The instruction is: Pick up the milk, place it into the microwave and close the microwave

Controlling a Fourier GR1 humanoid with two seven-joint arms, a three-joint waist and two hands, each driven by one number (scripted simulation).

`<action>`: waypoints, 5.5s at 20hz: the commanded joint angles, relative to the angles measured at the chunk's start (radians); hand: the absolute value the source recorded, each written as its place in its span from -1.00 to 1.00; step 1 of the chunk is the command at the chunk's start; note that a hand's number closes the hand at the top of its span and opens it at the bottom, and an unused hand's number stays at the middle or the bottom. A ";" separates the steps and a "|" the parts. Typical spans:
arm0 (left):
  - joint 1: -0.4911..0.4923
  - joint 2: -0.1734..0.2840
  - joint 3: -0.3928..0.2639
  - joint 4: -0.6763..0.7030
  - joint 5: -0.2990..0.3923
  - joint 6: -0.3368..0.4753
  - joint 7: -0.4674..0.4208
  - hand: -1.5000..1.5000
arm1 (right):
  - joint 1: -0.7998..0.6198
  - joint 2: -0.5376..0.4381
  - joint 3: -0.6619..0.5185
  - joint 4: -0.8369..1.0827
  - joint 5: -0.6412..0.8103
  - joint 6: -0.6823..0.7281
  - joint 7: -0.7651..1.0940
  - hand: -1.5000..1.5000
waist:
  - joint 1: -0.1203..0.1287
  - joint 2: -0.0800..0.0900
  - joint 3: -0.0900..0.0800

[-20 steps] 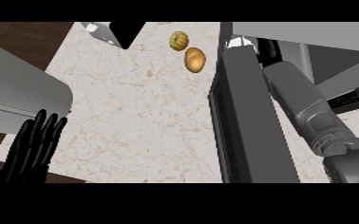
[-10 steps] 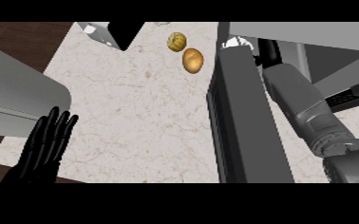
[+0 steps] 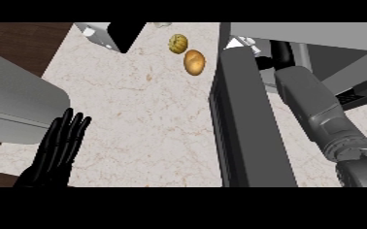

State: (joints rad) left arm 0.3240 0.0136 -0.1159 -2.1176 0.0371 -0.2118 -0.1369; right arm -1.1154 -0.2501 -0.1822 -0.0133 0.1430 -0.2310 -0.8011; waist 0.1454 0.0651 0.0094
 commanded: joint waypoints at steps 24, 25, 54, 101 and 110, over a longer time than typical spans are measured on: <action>-0.178 0.014 -0.135 0.272 -0.074 -0.063 0.017 1.00 | 0.252 0.032 -0.064 -0.074 -0.073 0.366 -0.159 -1.00 | -0.116 -0.045 -0.007; -0.127 0.040 -0.169 0.245 -0.097 -0.091 -0.017 1.00 | 0.261 0.045 -0.058 -0.080 -0.067 0.349 -0.164 -1.00 | -0.110 -0.048 -0.007; -0.574 -0.013 -0.584 0.888 -0.124 0.144 -0.020 1.00 | 0.850 -0.070 0.054 -0.829 -0.171 0.585 -0.049 -1.00 | -0.217 -0.075 -0.013; -1.247 -0.014 -0.567 1.288 0.708 0.845 -0.265 1.00 | 0.731 -0.284 0.086 -1.337 -0.745 0.968 0.489 -1.00 | -0.466 0.012 -0.016; -1.250 -0.014 -0.565 1.320 0.771 0.834 -0.346 1.00 | 0.704 -0.319 0.078 -1.355 -0.801 0.987 0.528 -1.00 | -0.478 0.019 -0.015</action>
State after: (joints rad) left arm -0.8596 -0.0006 -0.7362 -0.8716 0.7810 0.6347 -0.4666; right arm -0.3988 -0.5605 -0.1049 -1.3600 -0.6367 0.7442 -0.2840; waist -0.3264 0.0755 -0.0039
